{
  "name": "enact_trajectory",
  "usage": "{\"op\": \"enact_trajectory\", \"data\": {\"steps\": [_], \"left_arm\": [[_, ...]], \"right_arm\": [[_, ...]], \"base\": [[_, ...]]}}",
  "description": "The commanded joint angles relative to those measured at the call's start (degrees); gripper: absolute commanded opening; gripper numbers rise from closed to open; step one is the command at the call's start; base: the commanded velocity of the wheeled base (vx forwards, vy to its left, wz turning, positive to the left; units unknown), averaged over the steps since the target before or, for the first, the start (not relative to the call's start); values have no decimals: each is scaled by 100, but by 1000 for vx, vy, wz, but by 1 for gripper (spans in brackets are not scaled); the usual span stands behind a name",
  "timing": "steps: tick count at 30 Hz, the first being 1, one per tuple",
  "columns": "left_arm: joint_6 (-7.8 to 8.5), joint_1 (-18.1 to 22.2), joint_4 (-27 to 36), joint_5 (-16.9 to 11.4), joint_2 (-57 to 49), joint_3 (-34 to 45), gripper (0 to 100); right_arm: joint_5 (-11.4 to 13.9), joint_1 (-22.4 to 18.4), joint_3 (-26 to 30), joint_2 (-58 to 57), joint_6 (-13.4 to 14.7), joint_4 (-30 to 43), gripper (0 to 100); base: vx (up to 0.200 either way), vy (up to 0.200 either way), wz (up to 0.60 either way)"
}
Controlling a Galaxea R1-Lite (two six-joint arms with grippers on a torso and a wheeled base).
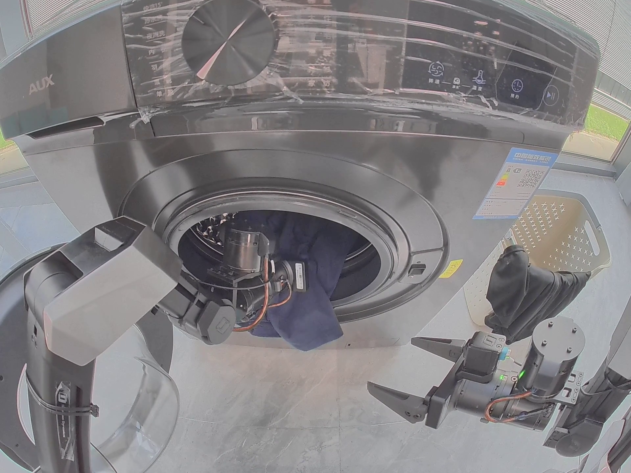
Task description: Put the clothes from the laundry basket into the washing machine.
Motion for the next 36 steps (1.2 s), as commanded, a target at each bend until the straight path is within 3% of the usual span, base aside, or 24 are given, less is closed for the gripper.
{"op": "enact_trajectory", "data": {"steps": [1, 4, 16, 20, 23, 24, 28, 33, 36], "left_arm": [[-219, 14, -359, 37, 166, -359, 0], [-315, 23, -711, 81, 316, -570, 0], [-368, 58, -1563, 380, 931, -1669, 0], [-482, 50, -1590, 398, 896, -1537, 0], [-509, -12, -1519, 380, 553, -992, 0], [-517, -12, -1502, 380, 518, -948, 100], [-570, -109, -1045, 354, 78, -447, 100], [-491, -126, -271, 275, -335, -25, 100], [-333, -144, -87, 134, -388, 300, 100]], "right_arm": [[2, 3, -23, 9, 8, -2, 100], [2, 3, -41, 18, 8, -11, 100], [2, 3, -50, 71, 8, -72, 100], [2, 3, -50, 71, 8, -81, 100], [2, 3, -41, 71, 8, -81, 100], [2, 3, -50, 71, 8, -81, 100], [2, 3, -50, 106, 8, -81, 100], [2, 3, -41, 115, 8, -81, 100], [2, 3, -41, 115, 8, -81, 100]], "base": [[0, 0, 0], [0, 0, 0], [0, 0, 0], [0, 0, 0], [0, 0, 0], [0, 0, 0], [0, 0, 0], [0, 0, 0], [0, 0, 0]]}}
